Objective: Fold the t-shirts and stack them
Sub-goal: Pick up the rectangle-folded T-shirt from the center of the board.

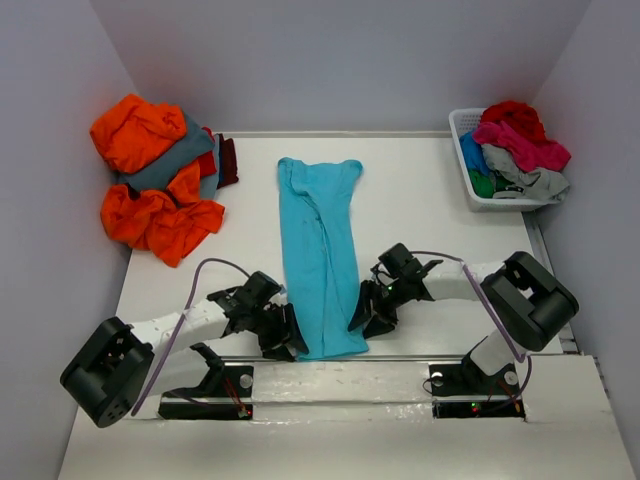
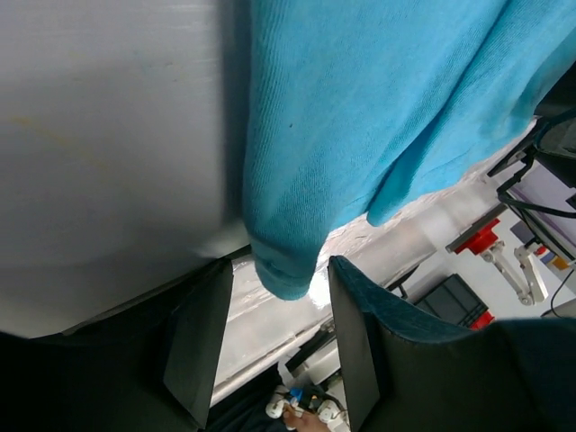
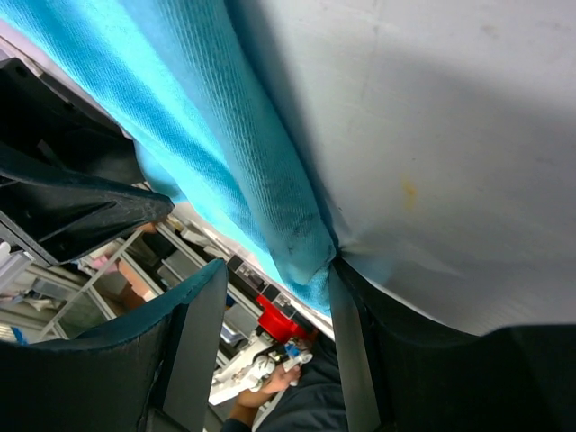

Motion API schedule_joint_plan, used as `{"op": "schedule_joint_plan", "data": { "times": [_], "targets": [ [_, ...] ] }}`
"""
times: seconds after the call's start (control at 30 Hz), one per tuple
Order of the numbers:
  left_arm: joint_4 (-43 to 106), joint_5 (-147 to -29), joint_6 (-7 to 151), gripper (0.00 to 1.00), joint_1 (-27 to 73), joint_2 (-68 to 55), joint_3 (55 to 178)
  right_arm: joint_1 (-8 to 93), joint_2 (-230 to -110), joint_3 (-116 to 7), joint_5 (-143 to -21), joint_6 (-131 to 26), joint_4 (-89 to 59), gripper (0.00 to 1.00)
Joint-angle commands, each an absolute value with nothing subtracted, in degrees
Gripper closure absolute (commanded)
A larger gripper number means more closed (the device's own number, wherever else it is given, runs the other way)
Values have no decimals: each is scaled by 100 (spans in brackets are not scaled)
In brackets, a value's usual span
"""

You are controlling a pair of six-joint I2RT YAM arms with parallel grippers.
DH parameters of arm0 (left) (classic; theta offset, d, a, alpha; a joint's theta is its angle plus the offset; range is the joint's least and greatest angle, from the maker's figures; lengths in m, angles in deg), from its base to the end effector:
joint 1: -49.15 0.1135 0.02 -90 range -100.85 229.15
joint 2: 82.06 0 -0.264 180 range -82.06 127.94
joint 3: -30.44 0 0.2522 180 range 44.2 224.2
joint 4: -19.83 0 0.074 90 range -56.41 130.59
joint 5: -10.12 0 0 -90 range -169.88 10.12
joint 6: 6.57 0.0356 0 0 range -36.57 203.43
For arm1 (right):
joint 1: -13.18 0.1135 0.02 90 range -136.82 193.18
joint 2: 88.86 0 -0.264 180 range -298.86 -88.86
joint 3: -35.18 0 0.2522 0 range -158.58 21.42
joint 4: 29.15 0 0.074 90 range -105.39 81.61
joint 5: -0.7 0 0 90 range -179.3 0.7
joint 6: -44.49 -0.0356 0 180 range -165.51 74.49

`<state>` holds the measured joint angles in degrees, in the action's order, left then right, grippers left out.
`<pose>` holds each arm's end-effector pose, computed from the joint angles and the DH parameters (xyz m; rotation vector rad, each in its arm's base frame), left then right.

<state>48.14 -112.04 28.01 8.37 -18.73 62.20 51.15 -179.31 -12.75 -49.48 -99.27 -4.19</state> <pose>0.1153 -0.1245 0.1273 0.1442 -2.8614 1.1220 0.1805 0.1698 0.1134 -0.1785 -2.7084 -1.0696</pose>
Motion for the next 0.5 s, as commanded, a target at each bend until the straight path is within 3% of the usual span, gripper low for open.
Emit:
{"op": "schedule_joint_plan", "data": {
  "times": [0.0,0.13,0.47],
  "targets": [
    [5082,-10423,3060,42,819,-1720,5958,5238,-18009,-1013,-5317,-9974,-80,46],
    [5003,-10432,3060,49,819,-1650,6002,5238,-17965,-960,-5291,-9913,34,47],
    [4836,-10414,3201,54,819,-1281,6274,5238,-17710,-644,-5221,-9833,158,50]
  ]
}}
